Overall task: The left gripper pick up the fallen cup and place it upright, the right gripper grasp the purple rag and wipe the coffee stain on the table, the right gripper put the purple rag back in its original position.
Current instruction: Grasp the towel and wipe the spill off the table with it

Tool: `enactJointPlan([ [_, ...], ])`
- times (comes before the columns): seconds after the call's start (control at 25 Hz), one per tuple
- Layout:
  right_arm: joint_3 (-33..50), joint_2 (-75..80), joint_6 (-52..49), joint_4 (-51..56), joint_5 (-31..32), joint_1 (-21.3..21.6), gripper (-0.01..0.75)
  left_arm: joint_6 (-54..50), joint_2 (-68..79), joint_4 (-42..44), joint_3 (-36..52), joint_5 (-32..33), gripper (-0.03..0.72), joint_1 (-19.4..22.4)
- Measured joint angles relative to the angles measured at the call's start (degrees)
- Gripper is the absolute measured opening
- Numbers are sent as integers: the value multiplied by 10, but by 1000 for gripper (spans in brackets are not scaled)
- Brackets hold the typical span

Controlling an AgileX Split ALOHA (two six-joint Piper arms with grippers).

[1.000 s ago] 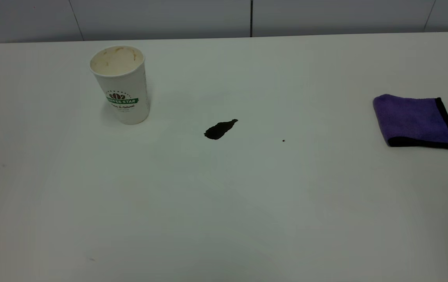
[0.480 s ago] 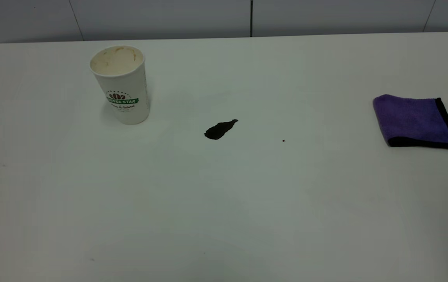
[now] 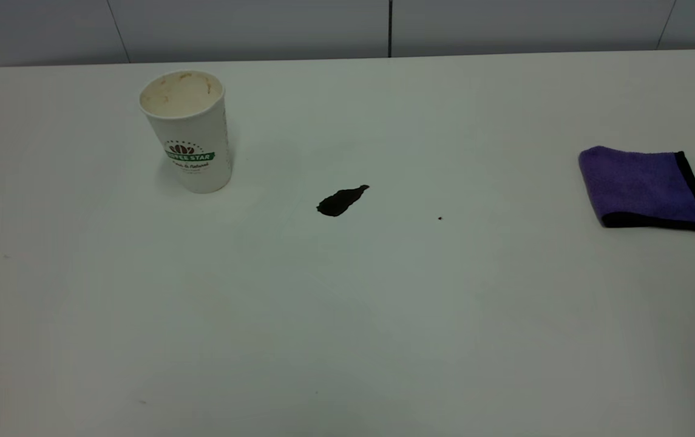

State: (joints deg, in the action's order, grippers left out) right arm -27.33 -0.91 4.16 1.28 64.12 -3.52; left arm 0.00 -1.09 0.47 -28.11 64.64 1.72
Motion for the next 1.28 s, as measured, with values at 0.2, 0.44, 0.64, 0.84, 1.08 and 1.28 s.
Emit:
enactJointPlan([
  [0.2, 0, 0, 0, 0, 0, 0, 551, 11, 0, -5, 0, -2, 275, 0],
  [0.44, 0, 0, 0, 0, 0, 0, 551, 12, 0, -5, 0, -3, 275, 0],
  [0.64, 0, 0, 0, 0, 0, 0, 551, 11, 0, -8, 0, -3, 275, 0],
  [0.84, 0, 0, 0, 0, 0, 0, 551, 11, 0, -8, 0, -3, 275, 0],
  [1.08, -6, 3, -7, 0, -8, 0, 552, 11, 0, -8, 0, -3, 275, 0],
  [1.28, -59, 146, -21, -17, -92, 0, 617, 11, 0, -8, 0, -3, 275, 0],
])
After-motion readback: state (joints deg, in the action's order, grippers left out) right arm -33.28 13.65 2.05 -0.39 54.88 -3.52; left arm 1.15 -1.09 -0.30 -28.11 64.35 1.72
